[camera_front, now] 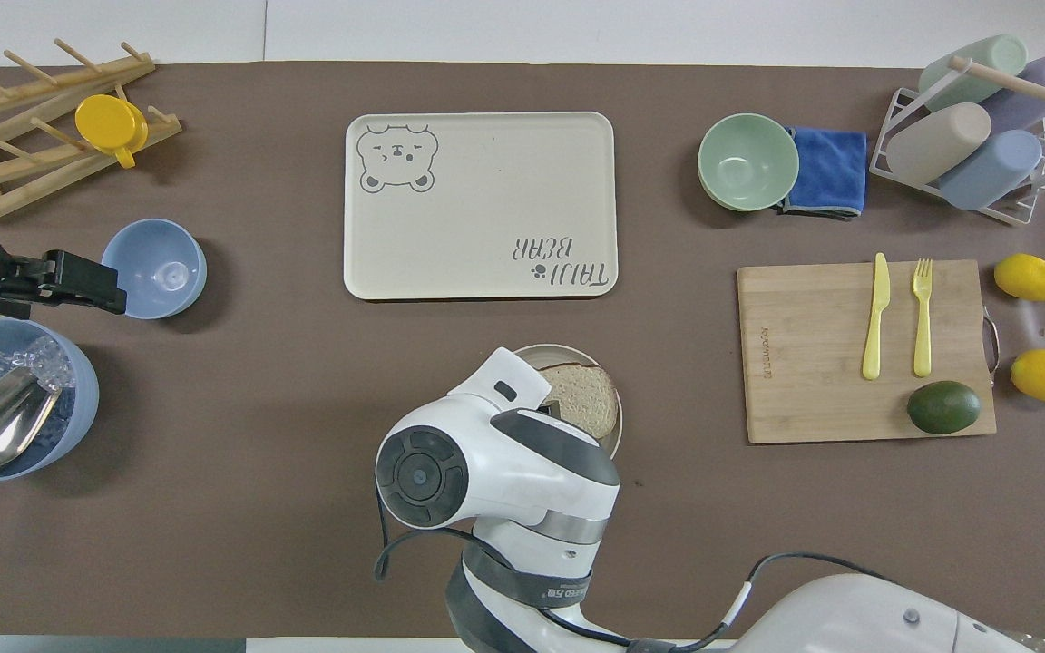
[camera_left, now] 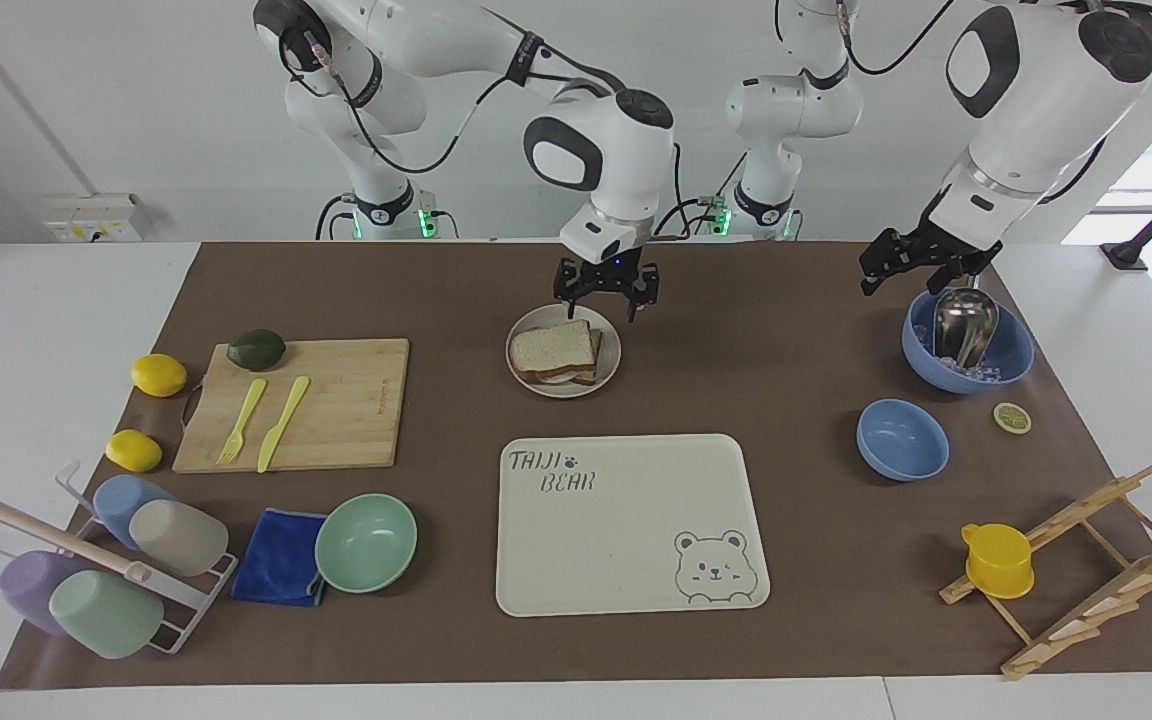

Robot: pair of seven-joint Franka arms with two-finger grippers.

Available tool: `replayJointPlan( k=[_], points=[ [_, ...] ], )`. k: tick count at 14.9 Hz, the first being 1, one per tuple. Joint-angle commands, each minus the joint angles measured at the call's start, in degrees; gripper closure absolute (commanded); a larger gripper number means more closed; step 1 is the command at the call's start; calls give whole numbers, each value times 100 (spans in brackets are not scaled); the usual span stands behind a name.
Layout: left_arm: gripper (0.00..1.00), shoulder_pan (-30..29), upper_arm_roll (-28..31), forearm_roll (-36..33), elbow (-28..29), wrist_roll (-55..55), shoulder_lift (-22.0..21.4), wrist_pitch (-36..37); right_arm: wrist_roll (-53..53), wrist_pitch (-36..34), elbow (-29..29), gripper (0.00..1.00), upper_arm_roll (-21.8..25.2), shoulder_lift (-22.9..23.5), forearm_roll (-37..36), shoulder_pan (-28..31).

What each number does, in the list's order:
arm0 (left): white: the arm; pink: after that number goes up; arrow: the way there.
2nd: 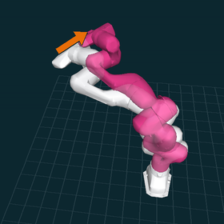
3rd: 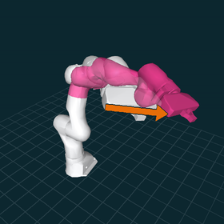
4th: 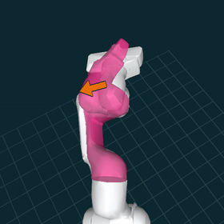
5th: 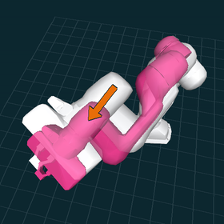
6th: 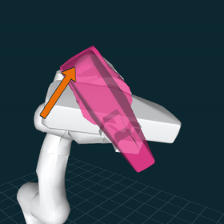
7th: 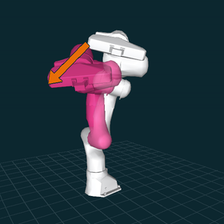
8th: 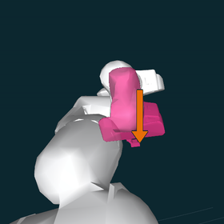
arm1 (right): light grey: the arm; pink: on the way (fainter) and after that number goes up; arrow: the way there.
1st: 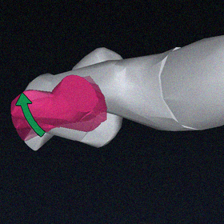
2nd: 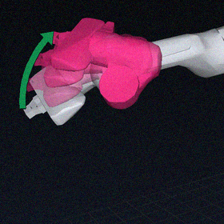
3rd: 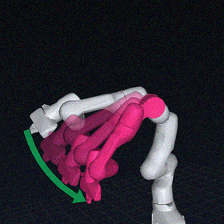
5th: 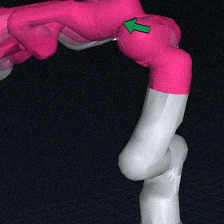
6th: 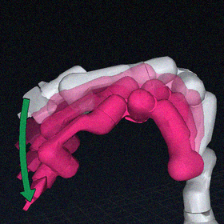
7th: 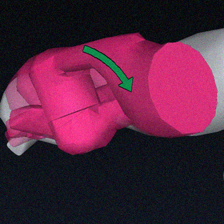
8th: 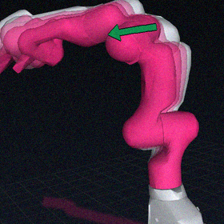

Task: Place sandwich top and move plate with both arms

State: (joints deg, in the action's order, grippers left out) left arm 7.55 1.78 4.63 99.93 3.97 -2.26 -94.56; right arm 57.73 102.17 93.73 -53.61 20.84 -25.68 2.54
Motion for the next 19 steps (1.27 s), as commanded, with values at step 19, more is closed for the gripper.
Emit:
replayJointPlan(
  k=[19],
  points=[
    [21,3411,-2,943,3094,2116,736,-4510,-4859,-901,645,0,5140,-1854,2462,-532]
  ],
)
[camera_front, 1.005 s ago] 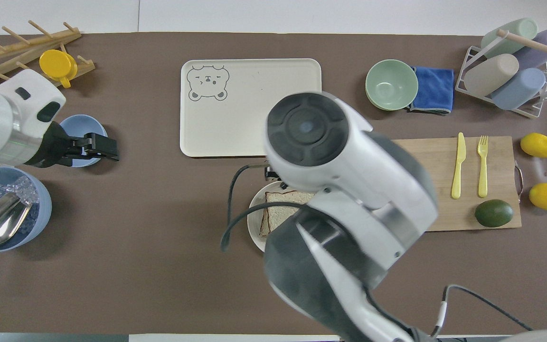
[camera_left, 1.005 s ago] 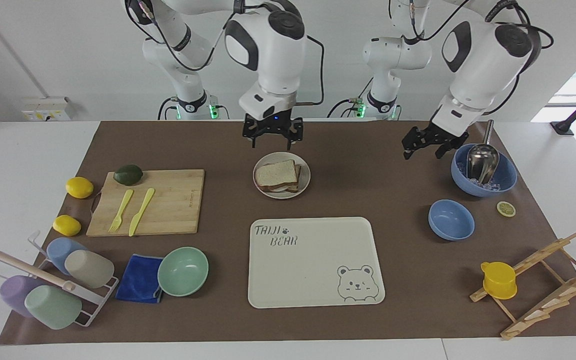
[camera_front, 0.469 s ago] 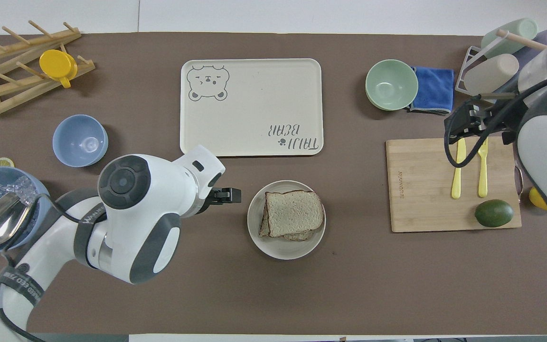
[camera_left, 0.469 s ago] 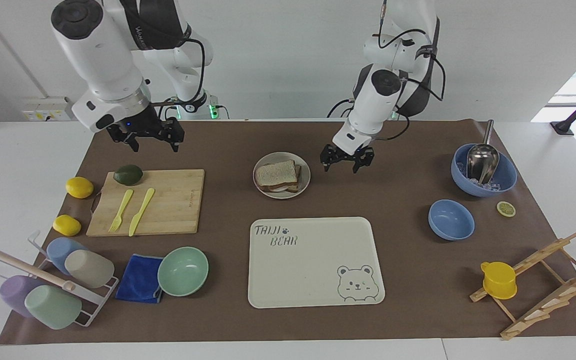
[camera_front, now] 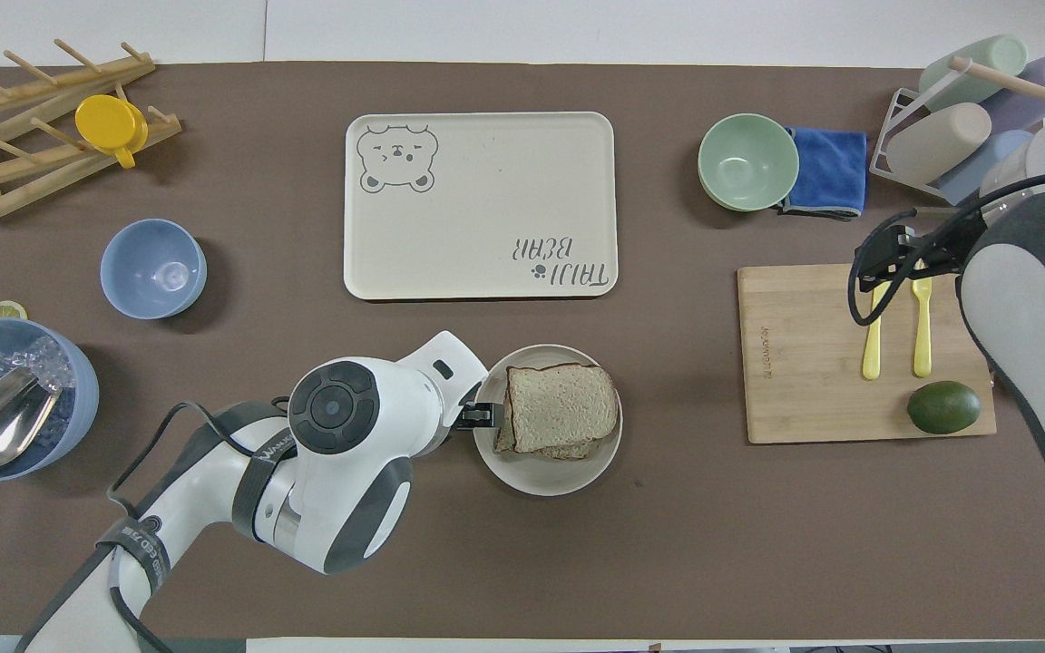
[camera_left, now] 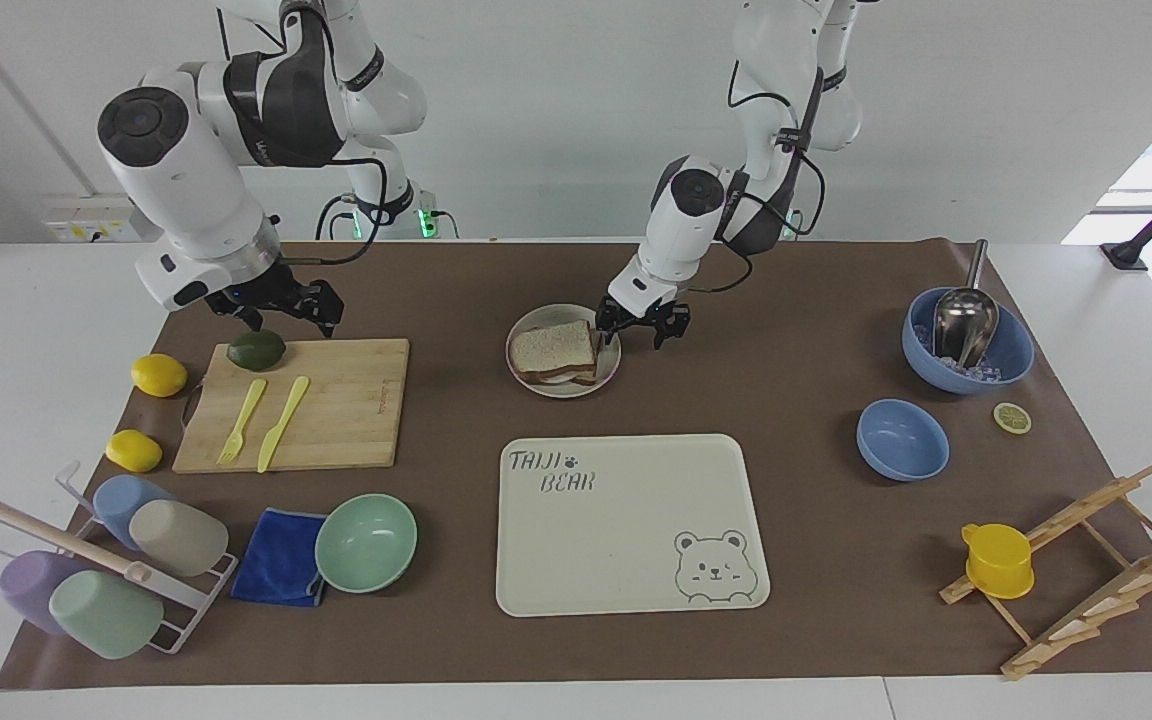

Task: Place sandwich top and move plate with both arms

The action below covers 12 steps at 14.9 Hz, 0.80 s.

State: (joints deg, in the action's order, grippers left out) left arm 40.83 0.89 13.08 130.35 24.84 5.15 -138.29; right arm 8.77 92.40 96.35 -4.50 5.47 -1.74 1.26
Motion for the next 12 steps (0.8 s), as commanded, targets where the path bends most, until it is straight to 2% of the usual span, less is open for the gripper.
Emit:
replayJointPlan(
  k=[1,2,4,6,9,12],
  points=[
    [30,83,87,185,52,12,12,-137,46,77,515,0,274,-397,78,-477],
    [36,91,87,229,52,12,73,-146,46,59,586,0,274,-432,78,-443],
    [41,92,87,326,44,12,118,-155,29,-203,735,0,274,-642,78,-311],
    [44,153,87,414,44,3,153,-224,37,-126,1078,0,274,-950,86,-319],
    [47,206,87,493,52,-5,197,-304,-59,199,1263,0,274,-986,86,-223],
    [62,206,87,537,44,-14,197,-295,-50,367,1168,0,274,-969,122,-144]
  ],
)
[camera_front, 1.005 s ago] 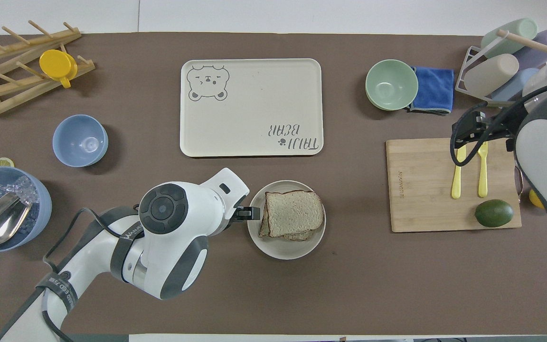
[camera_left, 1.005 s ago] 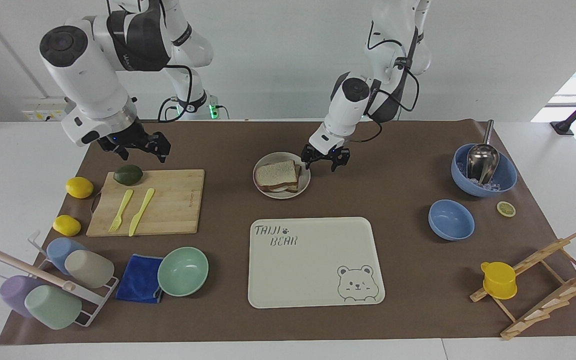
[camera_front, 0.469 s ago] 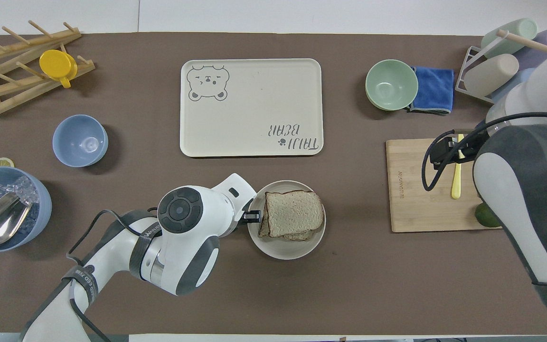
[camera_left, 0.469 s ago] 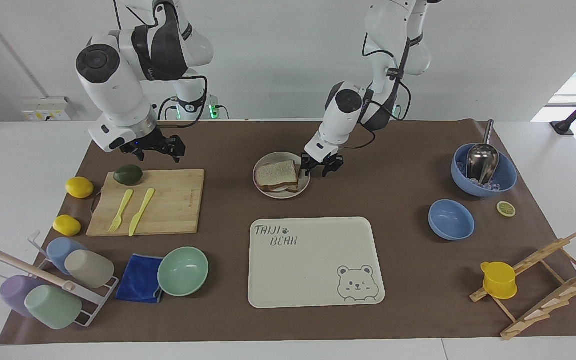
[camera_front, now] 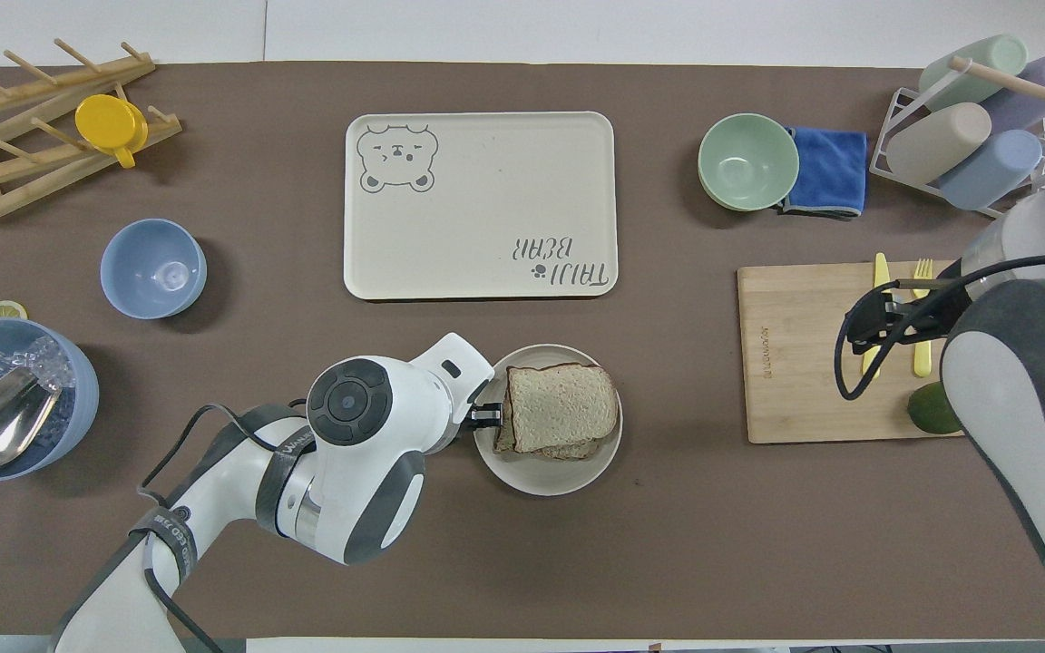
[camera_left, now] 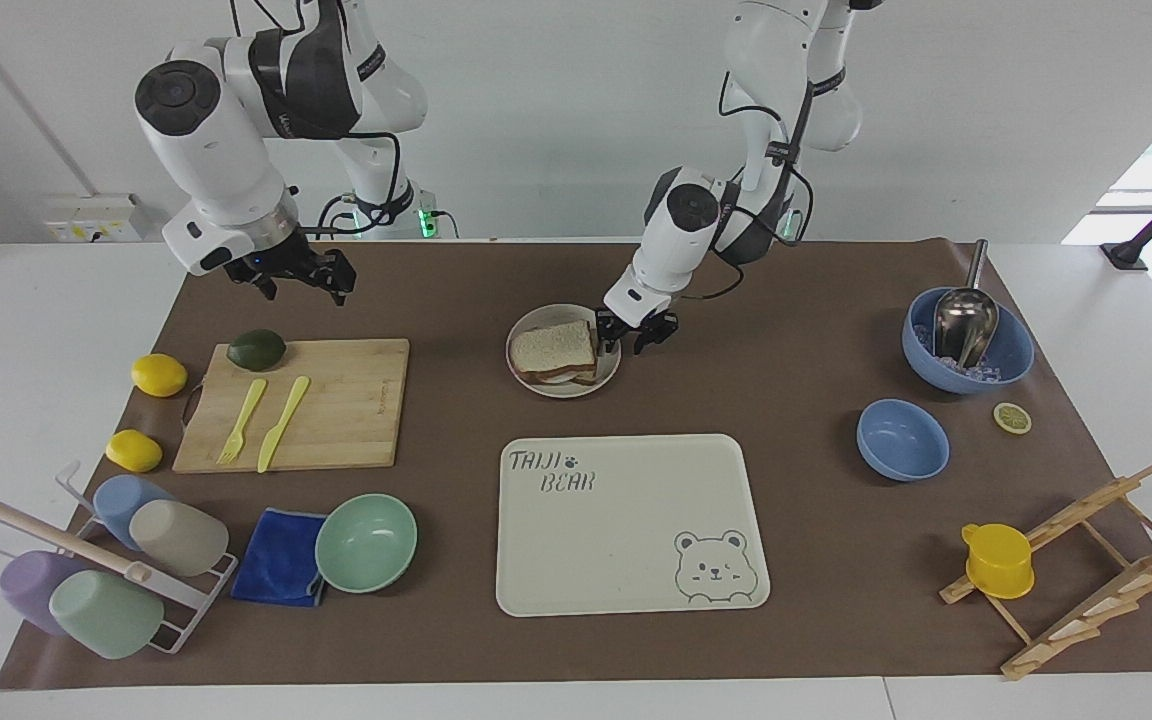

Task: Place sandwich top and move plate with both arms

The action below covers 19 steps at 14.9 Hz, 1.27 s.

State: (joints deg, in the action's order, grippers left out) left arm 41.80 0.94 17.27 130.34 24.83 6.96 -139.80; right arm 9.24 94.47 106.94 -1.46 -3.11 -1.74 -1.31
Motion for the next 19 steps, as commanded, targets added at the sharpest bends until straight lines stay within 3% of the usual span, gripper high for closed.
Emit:
replayJointPlan(
  k=[1,3,5,6,13,16,19],
  points=[
    [67,109,81,119,44,-14,16,-144,-115,194,125,0,-4,-120,130,114],
    [79,109,81,128,44,-22,16,-136,-281,483,73,0,66,-41,121,131],
    [97,162,73,233,44,-23,7,-136,-300,310,-163,0,75,213,87,131],
    [100,171,73,242,44,-23,7,-136,-300,213,-260,0,84,266,77,131],
    [100,66,81,303,-18,-23,-71,-13,-300,159,-243,0,111,109,130,342],
    [100,-495,81,356,-709,-84,-239,1117,-544,169,-436,0,128,117,444,500],
    [100,-1093,99,461,-1780,-93,-82,2050,-801,-104,-858,0,111,144,490,509]
  ],
)
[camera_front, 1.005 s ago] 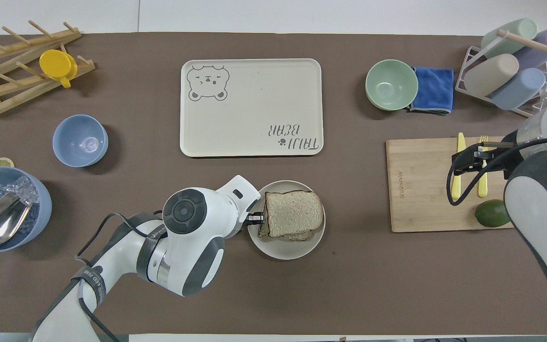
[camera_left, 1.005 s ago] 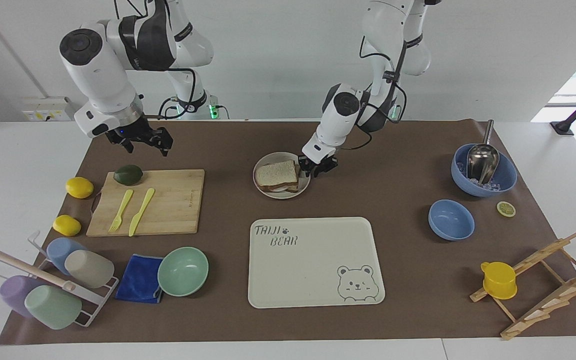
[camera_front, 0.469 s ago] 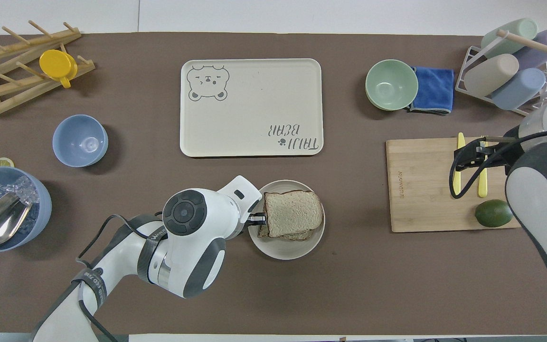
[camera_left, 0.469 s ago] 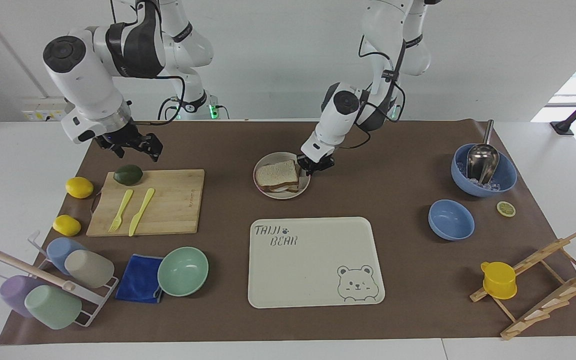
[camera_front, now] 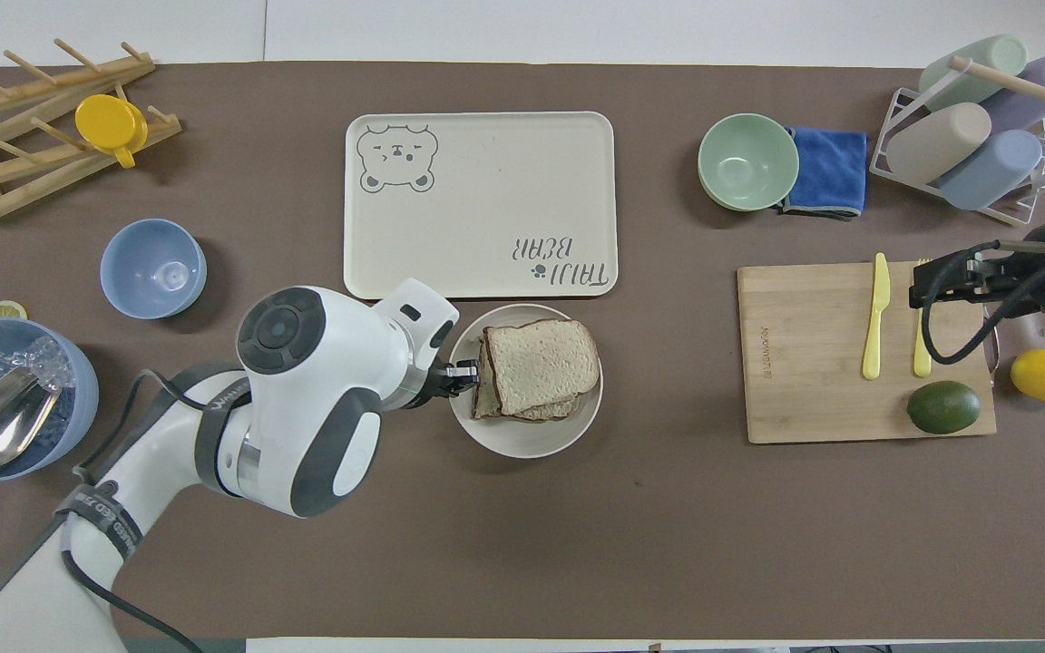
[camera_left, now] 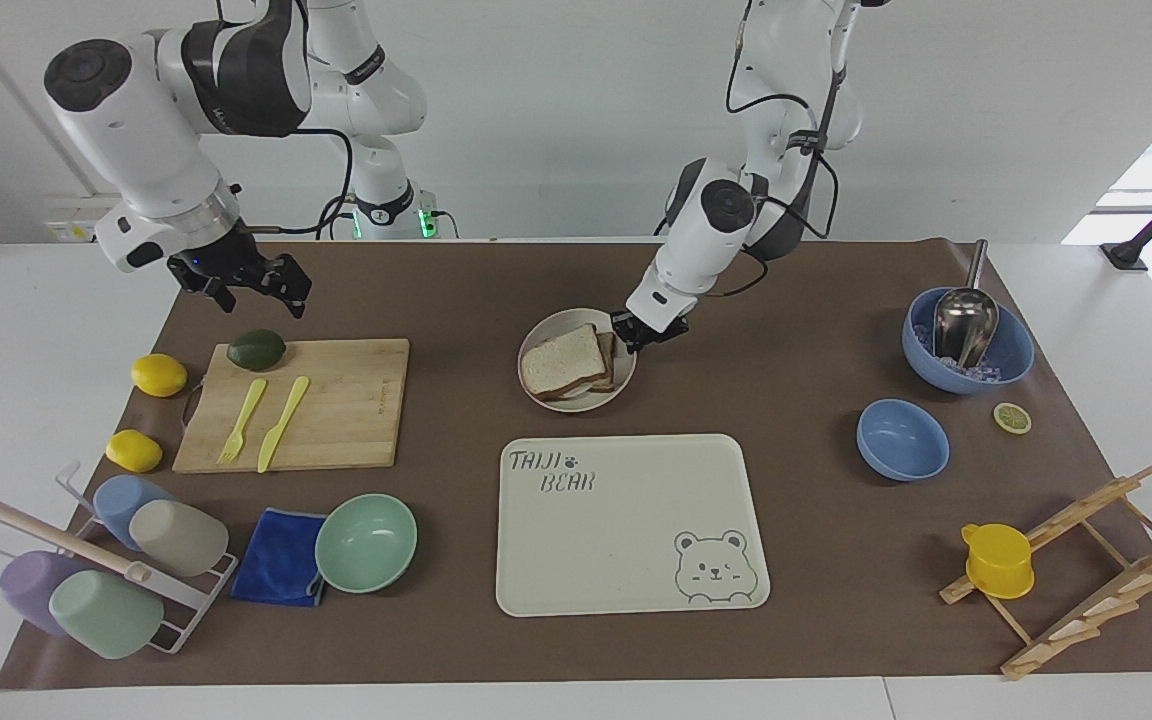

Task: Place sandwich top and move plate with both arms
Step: 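Slide the plate with the left gripper onto the bear tray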

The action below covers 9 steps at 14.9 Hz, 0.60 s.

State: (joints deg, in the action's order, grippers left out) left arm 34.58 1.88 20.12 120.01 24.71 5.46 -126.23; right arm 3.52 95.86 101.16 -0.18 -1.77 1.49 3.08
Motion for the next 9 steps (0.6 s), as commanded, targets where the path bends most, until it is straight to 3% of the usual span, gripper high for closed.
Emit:
replayJointPlan(
  k=[1,4,9],
  points=[
    [100,-530,5,246,-1142,-72,296,835,-220,-234,-255,0,-17,-8,167,61],
    [100,-1154,5,317,-2242,-72,867,1266,-185,-252,-220,0,-17,-26,176,61],
    [100,-1603,14,308,-3903,-63,2431,1566,-185,-252,-220,0,-26,-26,176,44]
  ],
)
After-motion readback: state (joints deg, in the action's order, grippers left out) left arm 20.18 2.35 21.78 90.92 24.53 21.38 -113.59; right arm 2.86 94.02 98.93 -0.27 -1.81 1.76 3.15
